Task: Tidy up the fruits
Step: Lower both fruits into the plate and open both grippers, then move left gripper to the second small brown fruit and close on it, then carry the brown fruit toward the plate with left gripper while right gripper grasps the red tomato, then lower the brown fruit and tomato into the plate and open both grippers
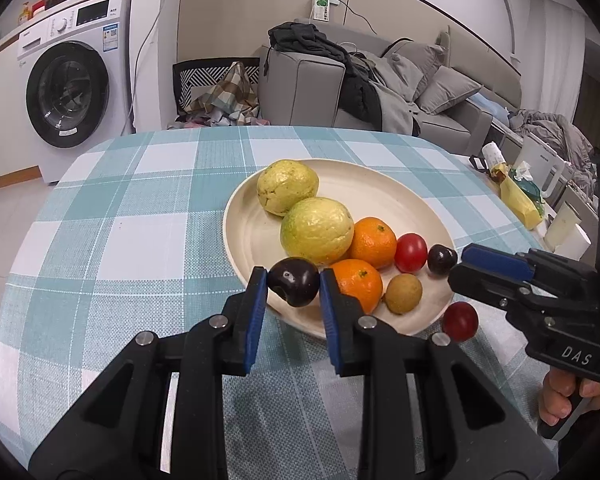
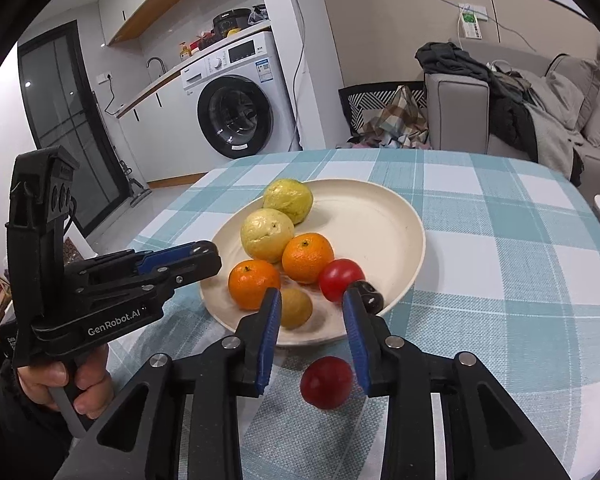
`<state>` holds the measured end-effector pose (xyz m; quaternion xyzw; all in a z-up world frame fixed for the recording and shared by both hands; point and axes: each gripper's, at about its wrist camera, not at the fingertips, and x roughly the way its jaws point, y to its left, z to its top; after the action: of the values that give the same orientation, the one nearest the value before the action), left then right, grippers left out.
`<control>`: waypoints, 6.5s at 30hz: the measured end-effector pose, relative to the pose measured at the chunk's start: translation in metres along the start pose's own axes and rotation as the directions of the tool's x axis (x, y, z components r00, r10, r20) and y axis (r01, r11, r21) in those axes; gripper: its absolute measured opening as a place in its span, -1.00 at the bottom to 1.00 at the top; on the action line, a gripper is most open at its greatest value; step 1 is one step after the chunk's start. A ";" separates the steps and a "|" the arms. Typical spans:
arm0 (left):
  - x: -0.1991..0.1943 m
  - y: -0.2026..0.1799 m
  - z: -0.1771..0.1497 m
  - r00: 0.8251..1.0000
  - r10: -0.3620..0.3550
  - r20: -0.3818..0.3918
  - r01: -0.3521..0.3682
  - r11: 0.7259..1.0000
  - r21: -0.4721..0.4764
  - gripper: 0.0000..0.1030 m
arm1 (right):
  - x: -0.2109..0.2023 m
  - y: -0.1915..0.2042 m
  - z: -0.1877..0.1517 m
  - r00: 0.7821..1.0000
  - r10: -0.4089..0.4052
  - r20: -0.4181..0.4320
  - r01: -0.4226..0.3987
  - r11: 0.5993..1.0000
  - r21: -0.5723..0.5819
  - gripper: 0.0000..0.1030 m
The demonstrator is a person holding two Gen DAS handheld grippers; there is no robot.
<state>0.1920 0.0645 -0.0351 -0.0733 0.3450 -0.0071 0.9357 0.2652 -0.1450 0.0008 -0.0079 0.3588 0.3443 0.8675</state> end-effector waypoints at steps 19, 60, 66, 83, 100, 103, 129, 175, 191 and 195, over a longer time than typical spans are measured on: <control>-0.037 -0.005 -0.015 1.000 -0.004 0.031 0.004 1.000 -0.009 0.75 | -0.030 -0.021 -0.017 0.998 -0.063 -0.003 0.062 0.998 -0.017 0.99; -0.105 -0.094 -0.113 0.975 -0.133 -0.177 0.162 0.973 0.162 0.60 | -0.100 -0.010 -0.060 0.990 -0.137 -0.019 0.137 0.989 0.051 1.00; -0.096 -0.100 -0.118 0.959 -0.166 -0.230 0.206 0.965 0.164 -0.11 | -0.101 -0.011 -0.059 0.991 -0.136 -0.003 0.136 0.989 0.060 1.00; -0.099 -0.074 -0.096 0.970 -0.209 -0.125 0.221 0.971 0.091 -0.53 | -0.088 -0.020 -0.058 0.994 -0.103 -0.023 0.105 0.989 0.102 1.00; -0.074 -0.033 -0.038 0.994 -0.110 0.012 0.110 0.993 0.033 -0.53 | -0.030 -0.009 -0.043 0.988 0.007 -0.152 0.003 0.998 0.062 0.12; -0.067 -0.029 -0.034 0.994 -0.109 0.010 0.109 0.994 0.025 -0.53 | -0.022 -0.009 -0.041 0.987 -0.002 -0.163 0.012 0.998 0.060 0.03; -0.030 -0.006 -0.010 0.994 -0.108 0.030 0.109 0.993 -0.045 -0.53 | 0.014 -0.001 -0.026 0.977 -0.078 -0.201 0.075 0.997 -0.023 -0.28; 0.000 0.010 0.003 0.997 -0.079 0.018 0.080 0.994 -0.076 -0.53 | 0.008 -0.002 0.001 0.998 -0.012 -0.055 0.015 0.999 0.041 -0.43; 0.007 0.003 0.004 0.998 -0.059 -0.002 0.059 0.997 -0.050 -0.53 | 0.017 0.004 0.000 0.998 -0.043 -0.054 0.042 0.999 -0.009 -0.43; 0.006 0.004 0.004 0.999 -0.054 0.002 0.054 0.997 -0.051 -0.53 | 0.018 0.003 0.000 0.998 -0.032 -0.053 0.032 0.999 0.000 -0.43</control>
<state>0.1986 0.0682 -0.0365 -0.1066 0.3426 -0.0232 0.9331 0.2725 -0.1323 -0.0095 -0.0226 0.3818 0.3299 0.8631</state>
